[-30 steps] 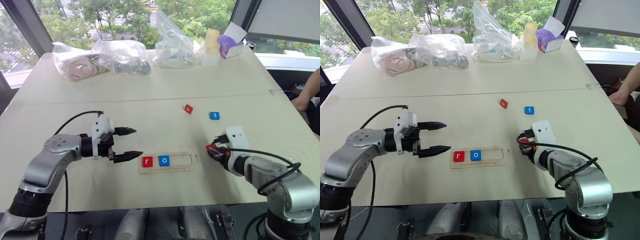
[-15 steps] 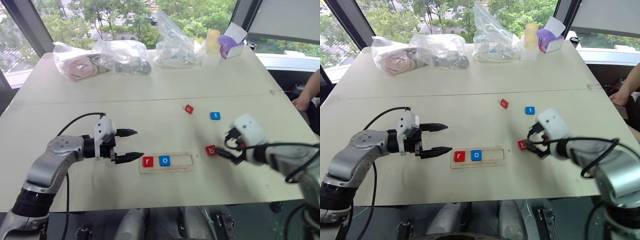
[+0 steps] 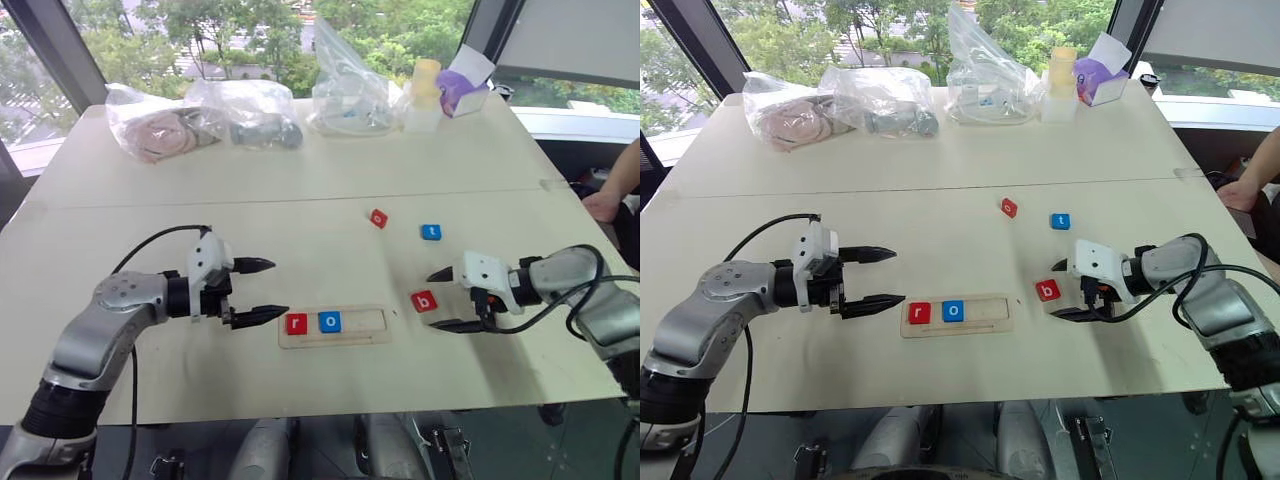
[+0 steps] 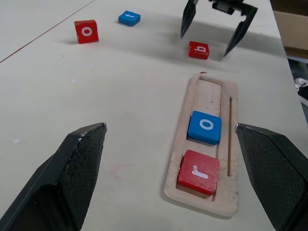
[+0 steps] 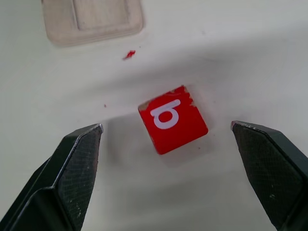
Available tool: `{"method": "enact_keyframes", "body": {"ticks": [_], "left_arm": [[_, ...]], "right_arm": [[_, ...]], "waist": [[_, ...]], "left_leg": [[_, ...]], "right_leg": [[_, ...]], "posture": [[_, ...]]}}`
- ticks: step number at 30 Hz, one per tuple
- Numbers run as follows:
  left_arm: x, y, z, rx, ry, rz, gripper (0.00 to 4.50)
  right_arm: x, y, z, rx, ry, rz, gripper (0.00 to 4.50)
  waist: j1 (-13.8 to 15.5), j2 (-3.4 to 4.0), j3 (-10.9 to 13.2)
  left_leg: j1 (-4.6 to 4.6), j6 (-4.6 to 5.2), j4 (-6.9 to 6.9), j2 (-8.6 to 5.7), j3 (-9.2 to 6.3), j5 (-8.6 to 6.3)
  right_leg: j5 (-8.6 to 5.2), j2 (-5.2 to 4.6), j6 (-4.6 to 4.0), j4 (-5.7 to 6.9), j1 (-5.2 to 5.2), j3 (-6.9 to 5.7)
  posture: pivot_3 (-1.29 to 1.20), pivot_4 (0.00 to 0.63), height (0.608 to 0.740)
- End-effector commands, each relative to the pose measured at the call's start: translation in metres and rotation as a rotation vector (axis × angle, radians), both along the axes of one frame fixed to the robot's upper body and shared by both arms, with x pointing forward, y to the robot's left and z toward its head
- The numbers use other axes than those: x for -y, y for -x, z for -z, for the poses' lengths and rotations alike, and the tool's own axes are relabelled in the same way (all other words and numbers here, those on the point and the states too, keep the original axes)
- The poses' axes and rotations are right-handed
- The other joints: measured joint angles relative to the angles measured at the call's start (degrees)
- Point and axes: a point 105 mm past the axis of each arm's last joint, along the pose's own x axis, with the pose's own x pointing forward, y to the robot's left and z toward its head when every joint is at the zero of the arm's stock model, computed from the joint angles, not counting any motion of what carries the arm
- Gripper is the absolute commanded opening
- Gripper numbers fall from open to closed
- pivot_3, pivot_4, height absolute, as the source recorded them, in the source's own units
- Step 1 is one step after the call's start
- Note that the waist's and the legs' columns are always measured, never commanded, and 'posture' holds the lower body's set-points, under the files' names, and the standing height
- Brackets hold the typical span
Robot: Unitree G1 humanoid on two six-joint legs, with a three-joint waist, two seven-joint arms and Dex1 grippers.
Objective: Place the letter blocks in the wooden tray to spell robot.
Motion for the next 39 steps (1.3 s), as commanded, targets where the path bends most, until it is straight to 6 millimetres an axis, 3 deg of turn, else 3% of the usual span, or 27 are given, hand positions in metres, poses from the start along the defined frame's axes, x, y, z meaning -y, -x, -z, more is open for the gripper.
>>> {"method": "enact_keyframes", "body": {"ticks": [1, 3, 6, 11, 15, 19, 22, 26, 39], "left_arm": [[-0.002, 0.003, -0.01, 0.041, 0.005, -0.009, 4.5], [-0.003, 0.003, -0.01, 0.041, 0.005, -0.014, 4.5], [-0.004, 0.003, -0.01, 0.041, 0.003, -0.024, 4.5], [-0.005, 0.003, -0.01, 0.043, 0.0, -0.03, 4.5], [-0.005, 0.002, -0.01, 0.044, -0.001, -0.031, 4.5], [-0.003, 0.002, -0.01, 0.046, 0.0, -0.031, 4.5], [-0.002, 0.002, -0.01, 0.048, 0.003, -0.032, 4.5], [-0.001, 0.002, -0.01, 0.047, 0.007, -0.032, 4.5], [0.003, 0.006, -0.012, 0.041, 0.014, -0.026, 4.5]], "right_arm": [[0.0, -0.005, -0.003, 0.026, 0.015, -0.046, 4.43], [0.001, -0.006, 0.0, 0.023, 0.015, -0.051, 4.43], [0.001, -0.01, 0.003, 0.021, 0.009, -0.051, 3.66], [-0.002, -0.01, -0.002, 0.033, -0.008, -0.065, 1.12], [-0.024, -0.007, -0.025, 0.066, -0.072, -0.09, 1.11], [-0.057, 0.014, -0.038, 0.029, -0.128, -0.149, 1.11], [-0.078, 0.031, -0.034, 0.002, -0.143, -0.186, 1.11], [-0.096, 0.039, -0.027, 0.003, -0.15, -0.189, 1.11], [-0.116, 0.025, -0.005, 0.02, -0.122, -0.131, 1.11]], "waist": [[0.15, 0.01, 0.01], [0.23, 0.01, 0.0], [0.22, 0.0, 0.0], [0.15, 0.0, -0.01], [0.13, 0.01, 0.0], [0.27, 0.01, 0.0], [0.46, 0.0, -0.01], [0.46, 0.0, -0.01], [0.29, -0.01, -0.01]], "left_leg": [[0.0, 0.0, -0.01, 0.0, -0.01, 0.0], [-0.01, -0.01, -0.01, -0.01, -0.01, 0.01], [0.0, -0.02, 0.01, -0.01, -0.02, 0.01], [0.03, -0.04, 0.01, -0.01, -0.02, 0.02], [0.03, -0.05, 0.0, -0.01, -0.02, 0.03], [0.01, -0.05, -0.03, 0.0, -0.02, 0.03], [-0.01, -0.05, -0.03, 0.0, -0.03, 0.02], [-0.04, -0.05, -0.01, -0.04, -0.02, 0.02], [-0.03, -0.06, 0.0, -0.03, -0.01, 0.03]], "right_leg": [[0.0, 0.0, 0.0, 0.0, -0.01, 0.0], [0.0, -0.01, 0.0, 0.0, -0.02, 0.01], [0.01, -0.01, -0.01, 0.0, 0.0, 0.02], [0.03, 0.01, -0.04, 0.01, 0.01, 0.04], [0.03, 0.01, -0.05, 0.02, -0.01, 0.07], [0.03, -0.05, -0.05, 0.04, -0.1, 0.13], [0.03, -0.07, -0.05, 0.03, -0.1, 0.13], [0.03, -0.12, -0.04, 0.02, -0.1, 0.12], [0.04, -0.04, -0.05, 0.04, -0.12, 0.12]], "posture": [[0.0, 0.15, 0.74], [0.0, 0.15, 0.74], [0.0, 0.15, 0.74], [0.0, 0.15, 0.74], [0.0, 0.15, 0.74], [0.0, 0.15, 0.74], [0.0, 0.15, 0.74], [0.0, 0.15, 0.74], [0.0, 0.15, 0.74]]}}
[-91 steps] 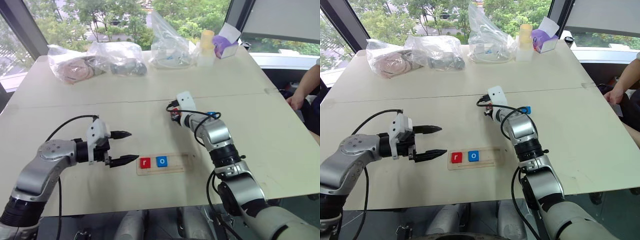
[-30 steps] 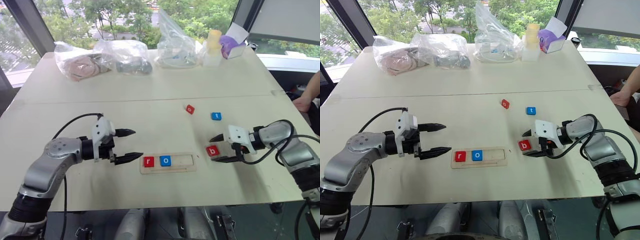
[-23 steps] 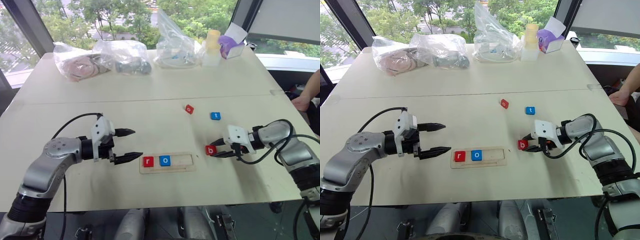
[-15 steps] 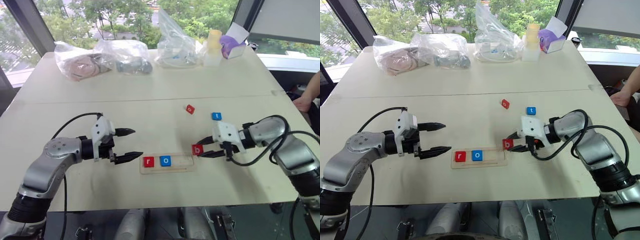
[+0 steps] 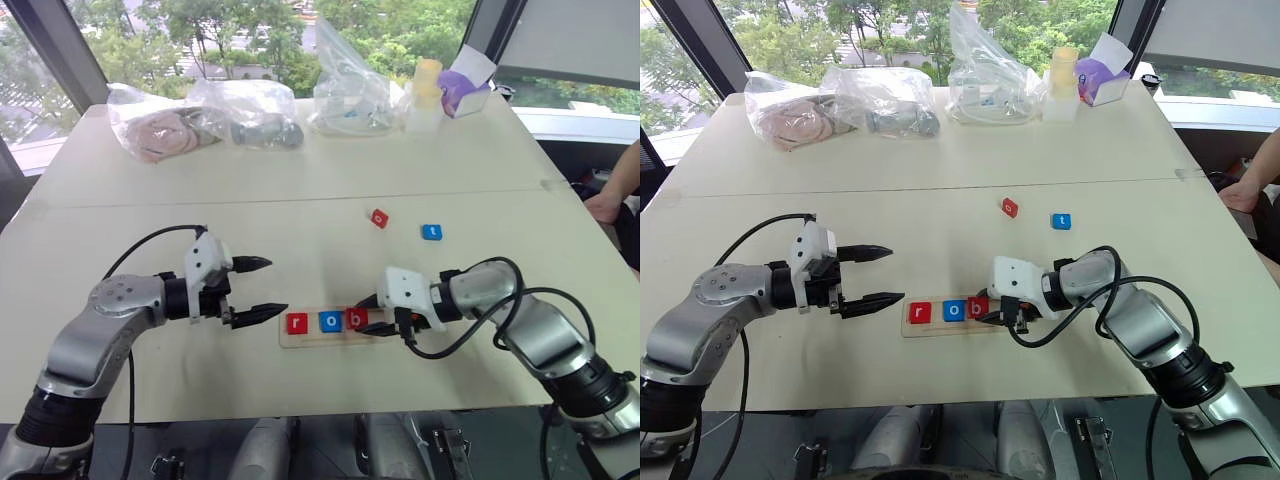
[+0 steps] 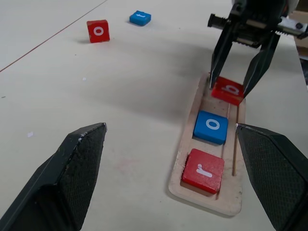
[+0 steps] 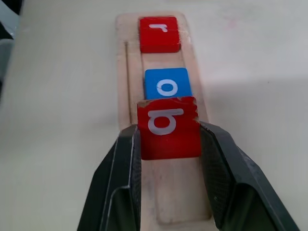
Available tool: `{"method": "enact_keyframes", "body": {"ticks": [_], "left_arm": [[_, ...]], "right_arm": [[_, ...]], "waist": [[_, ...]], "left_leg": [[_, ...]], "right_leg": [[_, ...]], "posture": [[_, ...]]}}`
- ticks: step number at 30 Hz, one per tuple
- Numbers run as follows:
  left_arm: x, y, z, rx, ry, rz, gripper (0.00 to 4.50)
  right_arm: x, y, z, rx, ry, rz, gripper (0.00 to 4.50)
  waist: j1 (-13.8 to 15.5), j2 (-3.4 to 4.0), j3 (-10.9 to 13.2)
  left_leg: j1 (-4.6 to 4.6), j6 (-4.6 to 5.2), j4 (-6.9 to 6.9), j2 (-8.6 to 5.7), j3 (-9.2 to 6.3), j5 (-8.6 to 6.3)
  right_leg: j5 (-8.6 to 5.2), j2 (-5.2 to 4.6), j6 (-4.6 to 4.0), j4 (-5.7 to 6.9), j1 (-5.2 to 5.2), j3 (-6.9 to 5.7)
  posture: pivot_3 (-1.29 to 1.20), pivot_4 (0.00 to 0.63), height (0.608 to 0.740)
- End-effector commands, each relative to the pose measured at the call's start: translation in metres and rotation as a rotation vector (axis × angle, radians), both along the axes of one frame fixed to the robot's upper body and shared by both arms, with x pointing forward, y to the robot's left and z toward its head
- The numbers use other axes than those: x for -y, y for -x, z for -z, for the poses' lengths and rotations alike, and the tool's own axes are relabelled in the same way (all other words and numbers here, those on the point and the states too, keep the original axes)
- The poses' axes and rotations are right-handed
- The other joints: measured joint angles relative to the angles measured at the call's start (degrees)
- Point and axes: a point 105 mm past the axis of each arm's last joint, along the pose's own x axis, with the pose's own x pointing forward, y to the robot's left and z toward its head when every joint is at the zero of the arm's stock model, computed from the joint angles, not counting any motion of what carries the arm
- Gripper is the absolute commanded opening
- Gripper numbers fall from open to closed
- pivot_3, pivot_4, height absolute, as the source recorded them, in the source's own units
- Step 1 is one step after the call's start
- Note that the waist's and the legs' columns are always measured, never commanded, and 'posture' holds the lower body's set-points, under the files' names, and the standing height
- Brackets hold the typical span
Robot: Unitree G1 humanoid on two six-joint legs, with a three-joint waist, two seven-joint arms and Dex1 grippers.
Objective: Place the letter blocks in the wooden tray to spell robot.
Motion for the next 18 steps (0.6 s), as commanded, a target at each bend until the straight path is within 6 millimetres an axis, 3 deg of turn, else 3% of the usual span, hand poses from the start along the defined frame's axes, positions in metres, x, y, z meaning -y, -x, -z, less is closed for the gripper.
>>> {"method": "enact_keyframes", "body": {"ticks": [1, 17, 18], "left_arm": [[0.0034, 0.0049, -0.0087, 0.033, 0.015, 0.017, 4.5], [0.0043, 0.0058, -0.0069, 0.031, 0.022, -0.001, 4.5], [0.0043, 0.0057, -0.0069, 0.03, 0.023, -0.002, 4.5]], "right_arm": [[-0.0028, -0.0044, -0.0031, 0.038, 0.006, -0.002, 1.11], [-0.0067, -0.0035, -0.0001, 0.023, 0.02, -0.017, 1.11], [-0.0066, -0.0034, 0.0, 0.022, 0.022, -0.019, 2.18]], "waist": [[0.01, 0.0, 0.0], [-0.01, 0.0, 0.0], [-0.01, 0.0, 0.0]], "left_leg": [[0.0, 0.0, 0.0, 0.0, 0.0, 0.0], [0.0, 0.0, 0.0, 0.0, 0.0, 0.0], [0.0, 0.0, 0.0, 0.0, 0.0, 0.0]], "right_leg": [[0.0, 0.0, 0.0, 0.0, 0.0, 0.0], [0.0, 0.05, 0.0, 0.01, 0.0, 0.0], [0.0, 0.05, 0.0, 0.01, 0.0, 0.0]], "posture": [[0.0, 0.15, 0.74], [0.0, 0.15, 0.74], [0.0, 0.15, 0.74]]}}
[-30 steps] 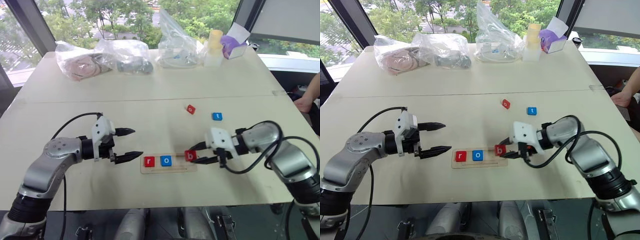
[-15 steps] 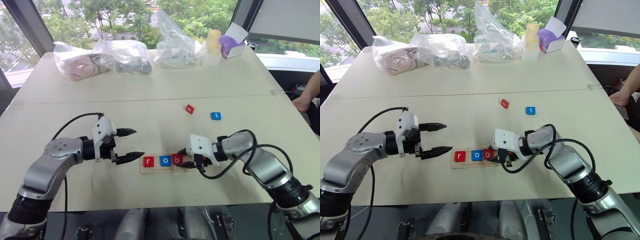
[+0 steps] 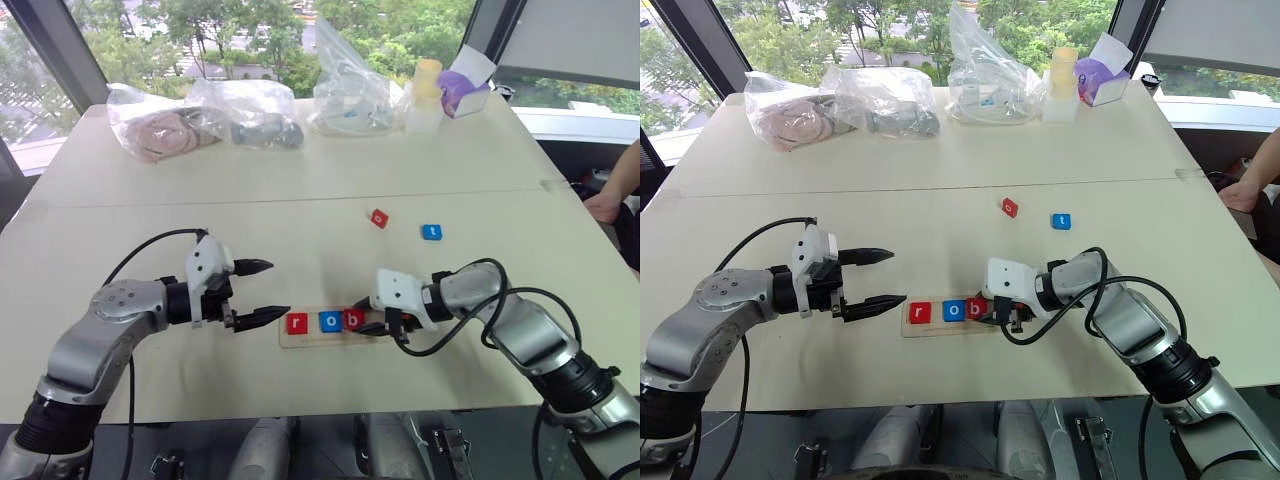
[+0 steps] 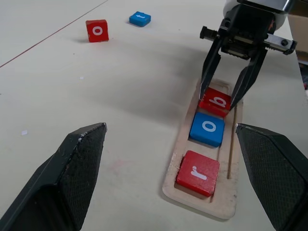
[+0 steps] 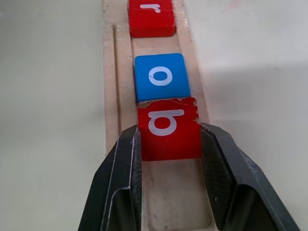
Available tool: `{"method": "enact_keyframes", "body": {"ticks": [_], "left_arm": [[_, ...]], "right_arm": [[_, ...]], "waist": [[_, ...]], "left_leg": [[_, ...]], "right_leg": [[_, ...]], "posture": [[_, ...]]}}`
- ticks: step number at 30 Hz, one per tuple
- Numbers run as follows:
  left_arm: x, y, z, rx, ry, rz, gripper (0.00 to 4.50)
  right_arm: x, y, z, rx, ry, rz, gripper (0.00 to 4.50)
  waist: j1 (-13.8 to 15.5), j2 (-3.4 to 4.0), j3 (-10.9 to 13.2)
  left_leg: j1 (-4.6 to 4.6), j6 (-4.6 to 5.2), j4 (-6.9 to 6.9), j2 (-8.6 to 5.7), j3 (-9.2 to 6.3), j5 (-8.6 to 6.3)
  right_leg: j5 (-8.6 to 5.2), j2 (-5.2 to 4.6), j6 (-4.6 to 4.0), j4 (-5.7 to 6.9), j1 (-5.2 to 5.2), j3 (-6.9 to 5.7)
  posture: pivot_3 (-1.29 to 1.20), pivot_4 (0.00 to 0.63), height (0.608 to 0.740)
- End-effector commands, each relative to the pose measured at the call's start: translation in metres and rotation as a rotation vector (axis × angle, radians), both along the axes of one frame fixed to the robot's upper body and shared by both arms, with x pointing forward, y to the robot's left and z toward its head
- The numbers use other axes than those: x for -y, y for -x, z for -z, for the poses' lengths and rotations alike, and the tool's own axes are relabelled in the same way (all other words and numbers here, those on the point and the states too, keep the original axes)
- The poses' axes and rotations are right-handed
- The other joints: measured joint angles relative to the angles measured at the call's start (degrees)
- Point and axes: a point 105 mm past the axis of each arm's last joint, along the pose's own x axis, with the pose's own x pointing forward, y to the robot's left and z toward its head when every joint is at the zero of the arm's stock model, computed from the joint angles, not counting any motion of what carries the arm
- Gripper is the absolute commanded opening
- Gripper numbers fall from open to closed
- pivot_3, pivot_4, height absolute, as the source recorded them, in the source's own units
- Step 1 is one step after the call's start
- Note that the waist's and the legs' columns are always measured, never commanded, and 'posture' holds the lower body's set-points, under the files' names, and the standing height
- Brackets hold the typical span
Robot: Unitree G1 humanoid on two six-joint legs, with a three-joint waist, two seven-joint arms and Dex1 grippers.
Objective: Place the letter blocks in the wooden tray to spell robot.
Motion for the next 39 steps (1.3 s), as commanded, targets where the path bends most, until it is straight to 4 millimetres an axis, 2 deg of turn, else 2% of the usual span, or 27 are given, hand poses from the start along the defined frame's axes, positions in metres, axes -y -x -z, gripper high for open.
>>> {"method": "enact_keyframes", "body": {"ticks": [1, 3, 5, 9, 14, 17, 18, 20, 22, 26, 34, 37, 39], "left_arm": [[0.002, 0.002, -0.009, 0.038, 0.01, 0.009, 4.5], [0.002, 0.002, -0.009, 0.038, 0.011, 0.006, 4.5], [0.002, 0.002, -0.009, 0.039, 0.012, 0.004, 4.5], [0.002, 0.002, -0.008, 0.037, 0.014, 0.0, 4.5], [0.002, 0.002, -0.008, 0.035, 0.018, 0.001, 4.5], [0.004, 0.002, -0.008, 0.035, 0.019, 0.003, 4.5], [0.004, 0.002, -0.008, 0.036, 0.019, 0.004, 4.5], [0.005, 0.001, -0.007, 0.037, 0.023, 0.005, 4.5], [0.006, 0.001, -0.007, 0.039, 0.024, 0.007, 4.5], [0.006, 0.0, -0.008, 0.041, 0.025, 0.007, 4.5], [0.006, 0.001, -0.008, 0.043, 0.024, -0.003, 4.5], [0.006, 0.001, -0.007, 0.043, 0.025, -0.008, 4.5], [0.006, 0.001, -0.007, 0.043, 0.026, -0.009, 4.5]], "right_arm": [[-0.005, 0.0, -0.008, 0.029, -0.003, -0.029, 2.62], [-0.005, 0.002, -0.008, 0.025, 0.0, -0.038, 3.69], [-0.005, 0.002, -0.01, 0.021, -0.006, -0.039, 4.44], [-0.006, -0.002, -0.017, 0.038, -0.026, -0.025, 4.44], [-0.004, -0.03, -0.044, 0.136, -0.115, 0.092, 4.44], [0.0, -0.066, -0.07, 0.237, -0.216, 0.288, 4.44], [0.001, -0.073, -0.074, 0.257, -0.234, 0.327, 4.44], [0.011, -0.1, -0.081, 0.294, -0.282, 0.526, 4.44], [0.019, -0.116, -0.079, 0.336, -0.272, 0.642, 4.44], [0.03, -0.136, -0.069, 0.383, -0.223, 0.771, 4.44], [0.045, -0.155, -0.056, 0.328, -0.214, 0.891, 4.44], [0.046, -0.159, -0.055, 0.266, -0.248, 0.917, 3.55], [0.042, -0.16, -0.056, 0.253, -0.262, 0.905, 2.53]], "waist": [[0.0, 0.0, 0.0], [0.0, 0.0, 0.0], [0.0, 0.0, 0.0], [-0.03, 0.0, 0.0], [-0.12, 0.0, 0.0], [-0.15, -0.01, -0.01], [-0.1, -0.01, -0.01], [-0.09, -0.02, -0.01], [-0.1, -0.02, -0.01], [-0.09, -0.01, -0.02], [-0.58, -0.01, -0.02], [-0.51, -0.01, -0.01], [-0.49, -0.01, -0.01]], "left_leg": [[0.0, 0.0, 0.0, 0.0, 0.0, 0.0], [0.0, 0.0, 0.0, 0.0, 0.0, 0.0], [0.0, 0.0, 0.0, 0.0, 0.0, 0.0], [0.0, 0.0, 0.0, 0.0, 0.0, 0.0], [0.0, -0.01, 0.01, 0.0, 0.0, 0.0], [0.01, -0.05, 0.0, 0.01, 0.0, 0.03], [0.01, -0.07, 0.0, 0.01, 0.0, 0.04], [0.01, -0.09, -0.01, 0.01, 0.0, 0.05], [0.01, -0.2, -0.01, 0.0, 0.0, 0.11], [-0.02, -0.36, -0.05, -0.01, 0.02, 0.21], [0.02, -0.3, -0.07, 0.02, 0.18, 0.18], [0.04, -0.14, -0.07, 0.03, 0.26, 0.09], [0.05, -0.12, -0.05, 0.03, 0.26, 0.08]], "right_leg": [[0.0, 0.0, 0.0, 0.0, 0.0, 0.0], [0.0, 0.0, 0.0, 0.0, 0.0, 0.0], [0.0, 0.0, 0.0, 0.0, 0.0, 0.0], [0.0, 0.0, 0.0, 0.0, 0.0, 0.0], [0.01, 0.01, -0.02, 0.01, -0.01, 0.01], [0.03, 0.03, -0.04, 0.04, -0.03, 0.02], [0.04, 0.03, -0.05, 0.05, -0.04, 0.03], [0.04, 0.04, -0.06, 0.07, -0.06, 0.03], [0.07, 0.04, -0.1, 0.1, -0.09, 0.05], [0.08, 0.05, -0.11, 0.1, -0.13, 0.06], [0.1, 0.13, -0.08, 0.22, -0.23, 0.25], [0.1, 0.15, -0.09, 0.3, -0.26, 0.33], [0.1, 0.16, -0.09, 0.3, -0.26, 0.35]], "posture": [[0.0, 0.15, 0.74], [0.0, 0.15, 0.74], [0.0, 0.15, 0.74], [0.0, 0.15, 0.74], [0.0, 0.15, 0.74], [0.0, 0.15, 0.74], [0.0, 0.15, 0.74], [0.0, 0.15, 0.74], [0.0, 0.15, 0.74], [0.0, 0.15, 0.74], [0.0, 0.15, 0.74], [0.0, 0.15, 0.74], [0.0, 0.15, 0.74]]}}
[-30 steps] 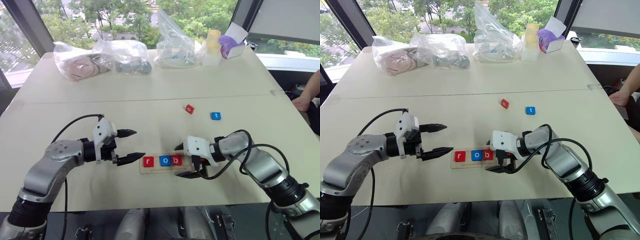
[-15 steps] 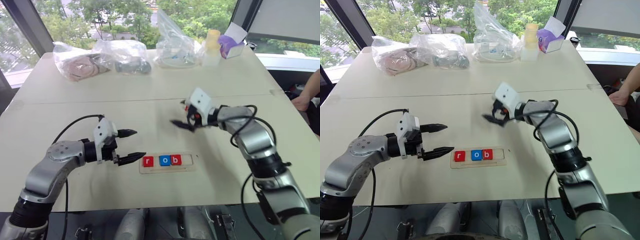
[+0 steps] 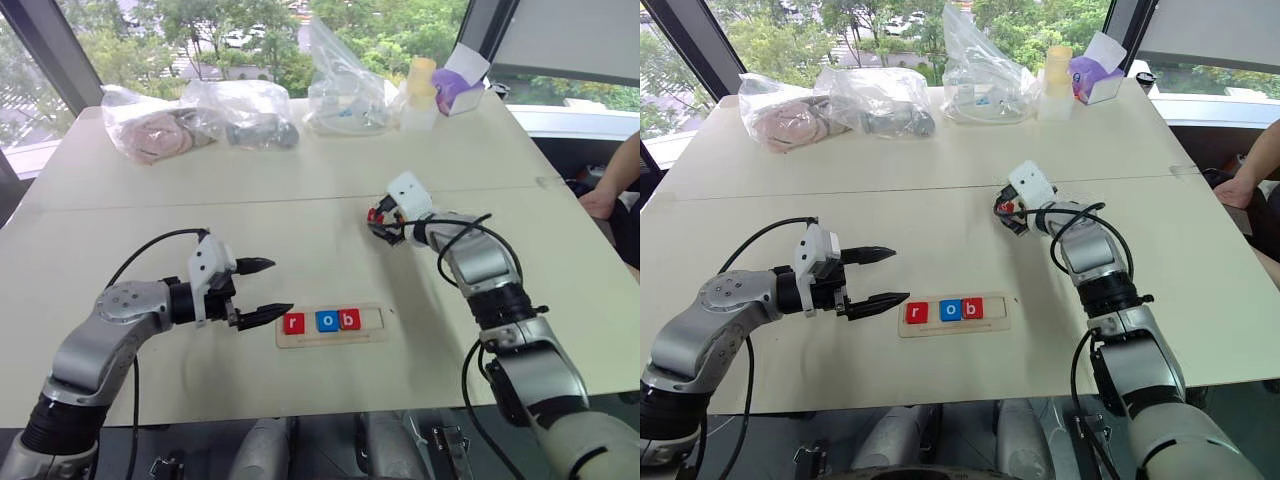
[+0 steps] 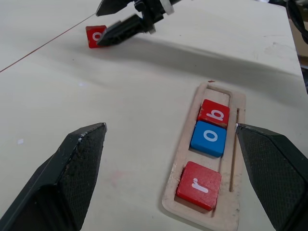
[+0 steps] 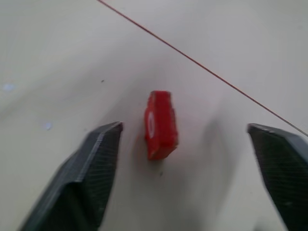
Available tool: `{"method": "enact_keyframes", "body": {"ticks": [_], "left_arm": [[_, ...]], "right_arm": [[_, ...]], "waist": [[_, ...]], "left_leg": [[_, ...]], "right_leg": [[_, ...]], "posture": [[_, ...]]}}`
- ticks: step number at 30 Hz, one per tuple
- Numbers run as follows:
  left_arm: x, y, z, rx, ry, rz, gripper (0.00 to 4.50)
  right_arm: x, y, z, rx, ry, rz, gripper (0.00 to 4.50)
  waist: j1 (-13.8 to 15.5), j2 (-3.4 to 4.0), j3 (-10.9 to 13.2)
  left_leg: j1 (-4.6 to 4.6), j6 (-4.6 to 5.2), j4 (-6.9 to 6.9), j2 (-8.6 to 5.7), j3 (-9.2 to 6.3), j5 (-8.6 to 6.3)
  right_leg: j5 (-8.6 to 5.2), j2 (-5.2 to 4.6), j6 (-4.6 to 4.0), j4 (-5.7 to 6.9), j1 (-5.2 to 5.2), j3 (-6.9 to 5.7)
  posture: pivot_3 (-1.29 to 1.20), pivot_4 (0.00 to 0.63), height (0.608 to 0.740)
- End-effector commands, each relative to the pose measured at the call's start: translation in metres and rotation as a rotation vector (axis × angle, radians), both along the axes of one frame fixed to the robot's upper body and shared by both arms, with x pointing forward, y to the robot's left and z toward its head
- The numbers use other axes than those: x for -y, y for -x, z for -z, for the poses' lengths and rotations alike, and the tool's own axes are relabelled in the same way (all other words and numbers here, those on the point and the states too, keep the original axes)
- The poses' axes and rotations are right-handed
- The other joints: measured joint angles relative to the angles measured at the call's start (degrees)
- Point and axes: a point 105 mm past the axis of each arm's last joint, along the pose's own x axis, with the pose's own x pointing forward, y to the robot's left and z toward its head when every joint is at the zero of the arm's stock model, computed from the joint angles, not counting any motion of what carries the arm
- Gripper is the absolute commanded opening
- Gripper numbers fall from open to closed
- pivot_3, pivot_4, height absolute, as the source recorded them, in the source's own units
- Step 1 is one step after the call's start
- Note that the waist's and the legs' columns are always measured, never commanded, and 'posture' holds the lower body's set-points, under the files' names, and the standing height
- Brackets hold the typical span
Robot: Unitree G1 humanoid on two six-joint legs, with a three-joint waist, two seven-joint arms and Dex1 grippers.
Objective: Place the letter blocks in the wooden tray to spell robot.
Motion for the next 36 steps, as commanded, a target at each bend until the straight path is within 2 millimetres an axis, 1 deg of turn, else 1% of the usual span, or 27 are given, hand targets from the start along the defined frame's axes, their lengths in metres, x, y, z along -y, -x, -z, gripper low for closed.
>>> {"method": "enact_keyframes", "body": {"ticks": [1, 2, 5, 11, 18, 20, 23, 26, 28, 29, 30, 31, 34, 36], "left_arm": [[0.003, 0.003, -0.008, 0.041, 0.004, 0.011, 4.5], [0.003, 0.003, -0.008, 0.041, 0.004, 0.011, 4.5], [0.003, 0.004, -0.008, 0.042, 0.004, 0.011, 4.5], [0.005, 0.003, -0.008, 0.041, 0.009, 0.014, 4.5], [0.008, 0.003, -0.008, 0.041, 0.013, 0.022, 4.5], [0.008, 0.003, -0.008, 0.041, 0.014, 0.023, 4.5], [0.008, 0.002, -0.008, 0.04, 0.013, 0.024, 4.5], [0.009, 0.002, -0.009, 0.04, 0.011, 0.024, 4.5], [0.009, 0.001, -0.009, 0.04, 0.011, 0.023, 4.5], [0.009, 0.002, -0.009, 0.04, 0.011, 0.023, 4.5], [0.008, 0.002, -0.009, 0.04, 0.01, 0.022, 4.5], [0.008, 0.002, -0.008, 0.04, 0.01, 0.02, 4.5], [0.008, 0.002, -0.008, 0.04, 0.011, 0.016, 4.5], [0.009, 0.002, -0.008, 0.041, 0.012, 0.015, 4.5]], "right_arm": [[-0.008, -0.004, -0.018, 0.035, -0.047, -0.026, 1.97], [-0.01, -0.003, -0.018, 0.03, -0.054, -0.034, 1.51], [-0.012, -0.002, -0.02, 0.031, -0.055, -0.043, 1.51], [-0.002, -0.006, -0.031, 0.083, -0.022, -0.02, 1.51], [0.007, -0.009, -0.036, 0.111, 0.009, 0.006, 1.51], [0.005, -0.009, -0.036, 0.103, -0.003, 0.002, 1.51], [-0.001, -0.007, -0.035, 0.088, -0.026, -0.033, 1.51], [-0.005, -0.007, -0.033, 0.081, -0.013, -0.063, 2.31], [-0.004, -0.007, -0.029, 0.069, 0.025, -0.096, 3.19], [-0.003, -0.008, -0.028, 0.066, 0.045, -0.112, 3.76], [-0.002, -0.008, -0.026, 0.062, 0.061, -0.127, 4.17], [-0.001, -0.008, -0.024, 0.038, 0.059, -0.156, 4.42], [-0.005, -0.007, -0.023, -0.011, 0.006, -0.26, 4.42], [-0.005, -0.008, -0.023, -0.026, -0.008, -0.292, 4.42]], "waist": [[0.01, 0.0, 0.0], [0.0, 0.0, 0.0], [-0.01, 0.0, 0.0], [0.0, 0.0, 0.0], [-0.04, 0.0, 0.0], [-0.04, 0.0, 0.0], [-0.04, 0.0, 0.0], [-0.02, 0.0, 0.0], [-0.04, 0.0, 0.0], [-0.06, 0.0, 0.0], [-0.07, 0.0, 0.0], [-0.07, 0.0, 0.0], [-0.07, -0.01, 0.0], [-0.19, -0.01, 0.0]], "left_leg": [[0.0, 0.0, 0.0, 0.0, 0.0, 0.0], [0.0, 0.0, 0.0, 0.0, 0.01, 0.0], [0.0, 0.0, -0.01, 0.0, 0.03, 0.0], [0.01, 0.0, 0.01, 0.0, 0.12, 0.0], [0.1, 0.01, 0.01, 0.01, 0.3, 0.0], [0.14, 0.01, 0.0, 0.02, 0.36, -0.01], [0.2, 0.01, 0.0, 0.02, 0.42, -0.01], [0.24, 0.02, 0.01, 0.02, 0.46, -0.01], [0.26, 0.02, 0.01, 0.02, 0.47, -0.01], [0.27, 0.02, 0.01, 0.03, 0.49, -0.01], [0.28, 0.02, 0.01, 0.03, 0.5, -0.01], [0.29, 0.02, 0.0, 0.03, 0.51, -0.01], [0.29, 0.02, 0.01, 0.04, 0.53, -0.01], [0.31, 0.03, 0.0, 0.05, 0.54, -0.01]], "right_leg": [[0.0, 0.0, 0.0, 0.0, 0.0, 0.01], [0.0, 0.0, 0.0, 0.0, 0.0, 0.02], [0.0, 0.01, 0.0, 0.03, -0.03, 0.05], [0.0, 0.01, 0.0, 0.12, -0.08, 0.12], [0.0, 0.01, 0.0, 0.24, -0.12, 0.26], [0.0, 0.01, 0.0, 0.3, -0.12, 0.32], [0.0, 0.02, 0.0, 0.36, -0.12, 0.4], [0.0, 0.02, 0.0, 0.4, -0.11, 0.45], [0.0, 0.03, 0.01, 0.41, -0.11, 0.46], [0.0, 0.04, 0.01, 0.42, -0.11, 0.48], [0.0, 0.04, 0.01, 0.42, -0.11, 0.49], [0.0, 0.04, 0.01, 0.43, -0.11, 0.51], [0.0, 0.05, 0.0, 0.42, -0.1, 0.51], [0.0, 0.07, 0.01, 0.42, -0.09, 0.52]], "posture": [[0.0, 0.15, 0.74], [0.0, 0.15, 0.74], [0.0, 0.15, 0.74], [0.0, 0.15, 0.74], [0.0, 0.15, 0.74], [0.0, 0.15, 0.74], [0.0, 0.15, 0.74], [0.0, 0.15, 0.74], [0.0, 0.15, 0.74], [0.0, 0.15, 0.74], [0.0, 0.15, 0.74], [0.0, 0.15, 0.74], [0.0, 0.15, 0.74], [0.0, 0.15, 0.74]]}}
